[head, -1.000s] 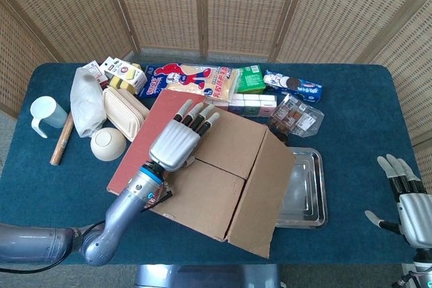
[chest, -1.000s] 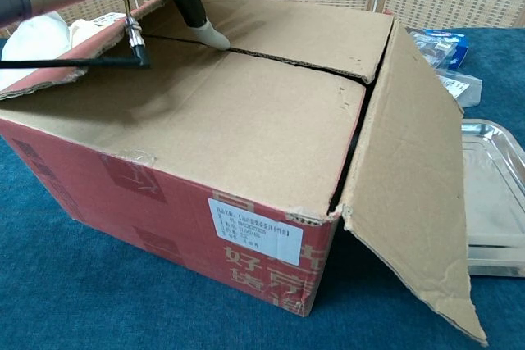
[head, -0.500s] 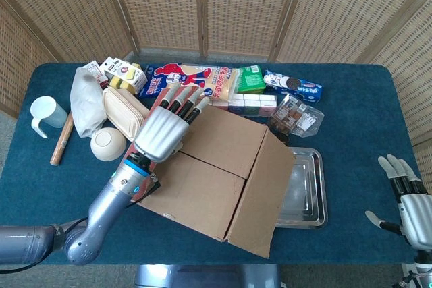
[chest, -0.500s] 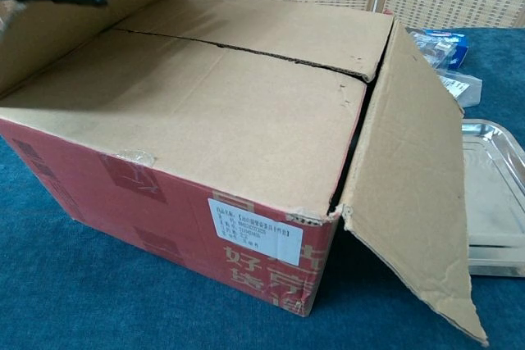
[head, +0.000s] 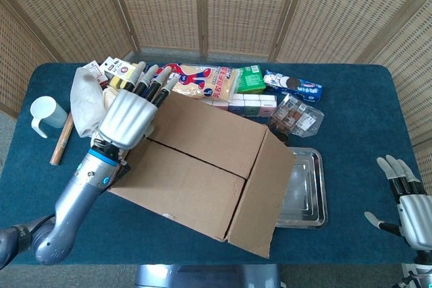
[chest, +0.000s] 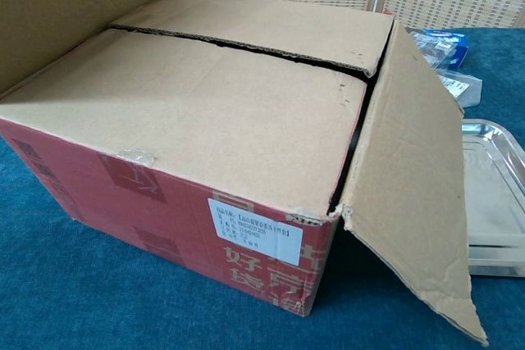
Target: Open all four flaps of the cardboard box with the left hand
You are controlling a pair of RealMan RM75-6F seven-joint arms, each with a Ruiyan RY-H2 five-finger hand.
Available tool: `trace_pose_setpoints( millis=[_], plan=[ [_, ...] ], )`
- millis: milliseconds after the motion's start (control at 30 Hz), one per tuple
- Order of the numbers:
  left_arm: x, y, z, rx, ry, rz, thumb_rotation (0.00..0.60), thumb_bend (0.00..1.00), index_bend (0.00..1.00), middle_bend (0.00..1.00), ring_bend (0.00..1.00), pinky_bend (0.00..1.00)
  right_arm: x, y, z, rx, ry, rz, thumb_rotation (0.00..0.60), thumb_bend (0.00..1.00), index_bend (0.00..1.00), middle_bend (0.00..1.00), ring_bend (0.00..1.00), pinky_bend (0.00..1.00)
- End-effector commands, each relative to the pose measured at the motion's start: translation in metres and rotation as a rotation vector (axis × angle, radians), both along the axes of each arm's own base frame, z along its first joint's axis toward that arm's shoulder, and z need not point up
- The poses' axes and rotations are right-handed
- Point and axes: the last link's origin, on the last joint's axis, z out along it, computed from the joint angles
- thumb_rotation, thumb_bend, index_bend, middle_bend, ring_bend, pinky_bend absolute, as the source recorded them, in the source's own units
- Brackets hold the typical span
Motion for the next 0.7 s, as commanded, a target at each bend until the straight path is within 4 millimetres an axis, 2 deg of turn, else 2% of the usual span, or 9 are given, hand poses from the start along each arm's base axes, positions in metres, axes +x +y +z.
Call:
trace_pose_setpoints(
  millis=[33, 433, 567, 700],
  plan=[
    [-0.014, 0.002, 0.015, 0.023, 0.004, 0.023, 0.6, 0.1, 0.0, 0.0, 0.0, 0.0, 0.0, 0.0, -0.001, 0.001, 0.0, 0.002, 0.6, 0.0, 0.0, 0.0, 0.0, 0.23],
    [-0.068, 0.006, 0.06, 0.085, 0.02, 0.109, 0.6, 0.1, 0.0, 0.0, 0.0, 0.0, 0.002, 0.0, -0.005, 0.011, 0.006, 0.006, 0.6, 0.0, 0.0, 0.0, 0.0, 0.23],
    [-0.085, 0.006, 0.065, 0.082, 0.036, 0.135, 0.6, 0.1, 0.0, 0.0, 0.0, 0.0, 0.002, -0.001, -0.006, 0.012, 0.008, 0.006, 0.6, 0.0, 0.0, 0.0, 0.0, 0.23],
    [-0.099, 0.006, 0.062, 0.061, 0.038, 0.155, 0.6, 0.1, 0.0, 0.0, 0.0, 0.0, 0.003, -0.001, -0.007, 0.015, 0.011, 0.007, 0.6, 0.0, 0.0, 0.0, 0.0, 0.23]
  ],
)
